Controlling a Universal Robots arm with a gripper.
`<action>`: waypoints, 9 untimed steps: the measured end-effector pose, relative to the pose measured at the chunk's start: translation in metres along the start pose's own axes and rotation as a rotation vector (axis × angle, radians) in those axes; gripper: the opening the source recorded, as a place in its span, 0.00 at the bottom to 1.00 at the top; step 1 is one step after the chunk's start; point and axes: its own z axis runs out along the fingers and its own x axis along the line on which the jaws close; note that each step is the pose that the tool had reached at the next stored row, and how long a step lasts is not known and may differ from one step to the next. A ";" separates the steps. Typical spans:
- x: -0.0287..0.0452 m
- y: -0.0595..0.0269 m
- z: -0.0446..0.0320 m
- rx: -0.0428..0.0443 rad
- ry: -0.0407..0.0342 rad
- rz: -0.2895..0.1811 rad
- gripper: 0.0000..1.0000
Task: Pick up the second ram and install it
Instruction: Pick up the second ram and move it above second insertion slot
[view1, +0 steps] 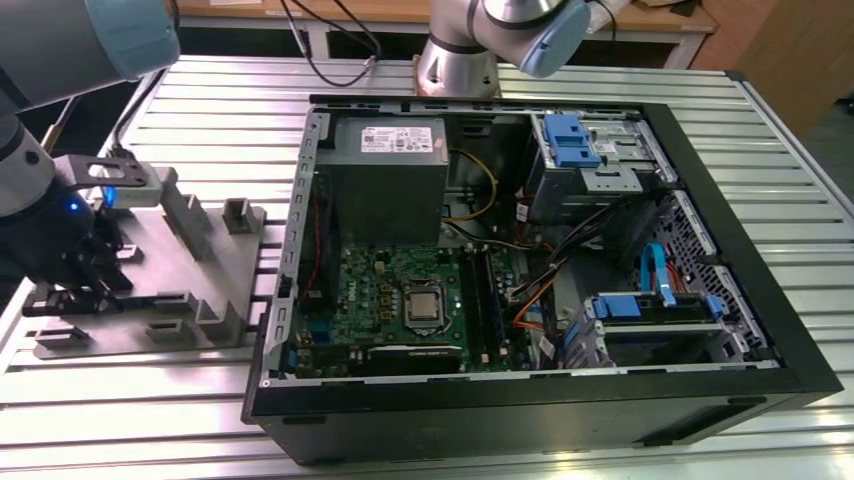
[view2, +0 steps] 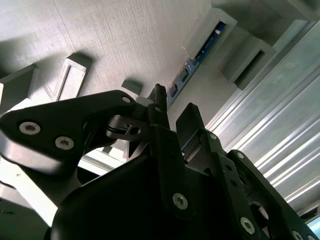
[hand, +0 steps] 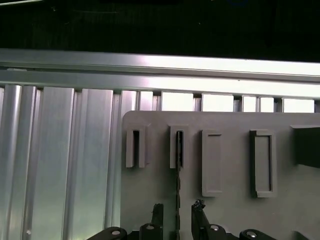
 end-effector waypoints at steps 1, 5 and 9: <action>-0.0003 0.0000 0.0005 0.0000 0.0000 0.000 0.36; -0.0010 0.0005 0.0038 -0.0002 0.0002 0.000 0.36; -0.0013 0.0005 0.0047 -0.0002 0.0002 0.000 0.36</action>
